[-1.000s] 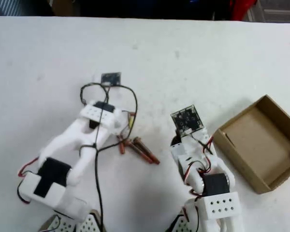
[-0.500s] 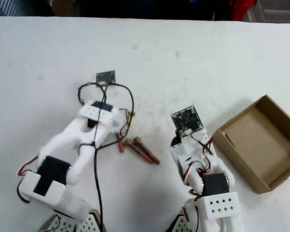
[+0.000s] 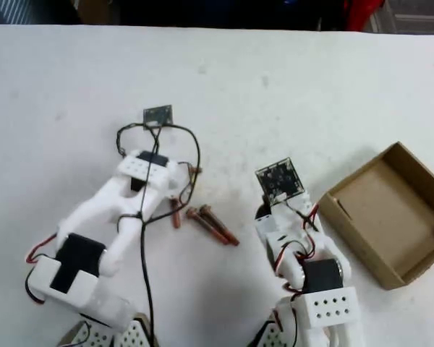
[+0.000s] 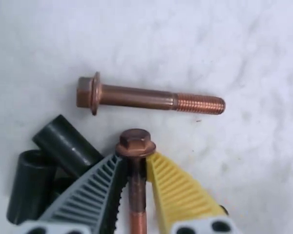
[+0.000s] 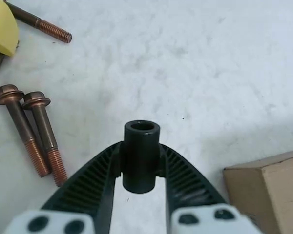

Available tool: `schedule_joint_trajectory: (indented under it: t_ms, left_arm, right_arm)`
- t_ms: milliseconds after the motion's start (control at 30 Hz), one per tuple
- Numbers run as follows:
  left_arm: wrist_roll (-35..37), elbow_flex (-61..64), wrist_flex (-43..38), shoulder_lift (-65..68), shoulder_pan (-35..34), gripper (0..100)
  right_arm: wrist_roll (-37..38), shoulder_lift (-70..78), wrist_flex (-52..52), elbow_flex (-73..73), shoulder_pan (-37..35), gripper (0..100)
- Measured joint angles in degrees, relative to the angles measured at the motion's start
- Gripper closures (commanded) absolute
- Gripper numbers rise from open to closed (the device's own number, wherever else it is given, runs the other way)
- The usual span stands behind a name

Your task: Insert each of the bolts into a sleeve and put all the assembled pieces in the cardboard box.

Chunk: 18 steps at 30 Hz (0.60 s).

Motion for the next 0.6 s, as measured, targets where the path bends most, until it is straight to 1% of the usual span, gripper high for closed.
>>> schedule_joint_trajectory:
  t_ms: [67,200,267,500,600]
  left_arm:
    - [-1.6,0.0,-0.2,0.0,0.5,98]
    - [-10.2,0.0,-0.2,-0.3,4.4,98]
    - [-12.9,0.0,-0.2,-1.1,5.7,98]
    - [-14.4,0.1,-0.2,-9.5,5.7,98]
    - [-14.5,0.1,1.3,-14.3,5.8,98]
  right_arm:
    - [0.0,0.0,0.0,0.0,0.0,98.1]
    - [0.0,0.0,-0.4,1.1,0.1,98.1]
    - [0.0,0.0,-0.4,1.2,0.1,98.1]
    - [0.0,0.0,-0.4,1.2,0.0,98.1]
    - [0.0,0.0,-1.2,2.6,-1.1,98.1]
